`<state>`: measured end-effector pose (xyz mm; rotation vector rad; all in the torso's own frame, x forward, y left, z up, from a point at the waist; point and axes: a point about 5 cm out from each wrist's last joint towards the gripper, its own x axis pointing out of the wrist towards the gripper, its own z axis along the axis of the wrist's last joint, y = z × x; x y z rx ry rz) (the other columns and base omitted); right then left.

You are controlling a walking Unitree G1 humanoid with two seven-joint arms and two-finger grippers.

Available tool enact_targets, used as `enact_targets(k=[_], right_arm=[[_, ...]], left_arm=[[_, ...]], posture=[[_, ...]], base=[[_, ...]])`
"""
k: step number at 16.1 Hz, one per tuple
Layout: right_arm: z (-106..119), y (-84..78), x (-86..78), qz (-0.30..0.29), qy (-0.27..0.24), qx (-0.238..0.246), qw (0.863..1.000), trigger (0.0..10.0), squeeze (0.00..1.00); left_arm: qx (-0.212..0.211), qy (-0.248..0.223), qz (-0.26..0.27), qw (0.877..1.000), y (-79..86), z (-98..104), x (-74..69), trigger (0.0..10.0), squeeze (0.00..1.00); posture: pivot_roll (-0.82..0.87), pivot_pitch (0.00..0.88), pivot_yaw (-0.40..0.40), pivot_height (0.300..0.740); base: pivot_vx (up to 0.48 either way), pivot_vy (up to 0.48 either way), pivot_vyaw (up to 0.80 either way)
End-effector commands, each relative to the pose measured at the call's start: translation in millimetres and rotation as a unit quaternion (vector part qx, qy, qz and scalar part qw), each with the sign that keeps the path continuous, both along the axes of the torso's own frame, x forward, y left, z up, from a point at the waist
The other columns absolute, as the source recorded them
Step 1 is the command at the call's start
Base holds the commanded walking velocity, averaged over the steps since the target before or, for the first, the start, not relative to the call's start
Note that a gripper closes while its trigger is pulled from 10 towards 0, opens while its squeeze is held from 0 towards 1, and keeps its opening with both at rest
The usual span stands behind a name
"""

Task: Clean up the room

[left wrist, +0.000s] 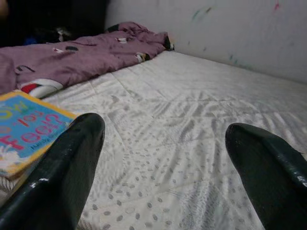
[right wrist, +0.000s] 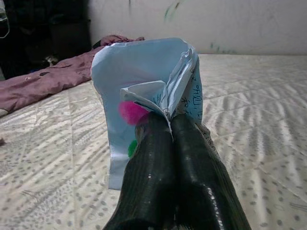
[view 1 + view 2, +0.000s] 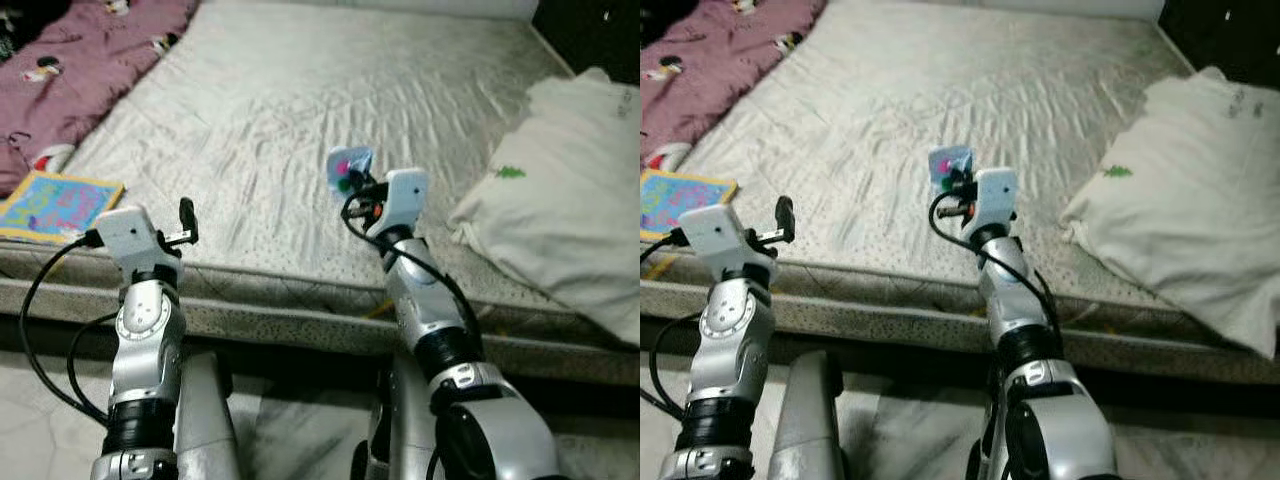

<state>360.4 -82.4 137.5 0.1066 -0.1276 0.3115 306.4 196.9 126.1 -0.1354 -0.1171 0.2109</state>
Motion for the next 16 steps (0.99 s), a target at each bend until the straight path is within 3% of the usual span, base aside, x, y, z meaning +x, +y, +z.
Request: enact_targets(k=[1, 4, 9, 11, 16], right_arm=[[7, 2.7, -1.2, 0.002, -0.017, -0.005, 1.000, 10.0, 0.00], [4, 2.6, -3.1, -0.005, -0.013, -0.002, 1.000, 10.0, 0.00], [5, 3.4, -2.8, -0.002, -0.007, 0.001, 1.000, 10.0, 0.00], [2, 10.8, -1.2, 0.007, 0.011, 0.002, 1.000, 10.0, 0.00], [3, 6.6, -0.8, -0.010, 0.002, -0.007, 1.000, 10.0, 0.00]], left_arm=[[-0.019, -0.005, -0.009, 1.000, -2.6, 5, 2.5, 10.0, 0.00], [0.008, -0.013, -0.032, 0.999, -8.8, 15, 11.3, 10.0, 0.00], [-0.002, 0.002, -0.039, 0.999, -21.0, 9, 12.2, 10.0, 0.00], [0.001, 0.009, -0.035, 0.999, -26.1, 3, 8.2, 10.0, 0.00], [0.000, 0.009, -0.038, 0.999, -24.5, 4, 9.9, 10.0, 0.00]], posture=[[0.11, 0.000, -0.023, 0.575], [0.09, 0.000, 0.003, 0.609], [0.09, 0.000, -0.017, 0.662], [0.10, 0.000, -0.036, 0.667], [0.09, 0.000, -0.028, 0.681]], base=[[0.000, 0.000, 0.00], [0.000, 0.000, 0.00], [0.000, 0.000, 0.00], [0.000, 0.000, 0.00], [0.000, 0.000, 0.00]])
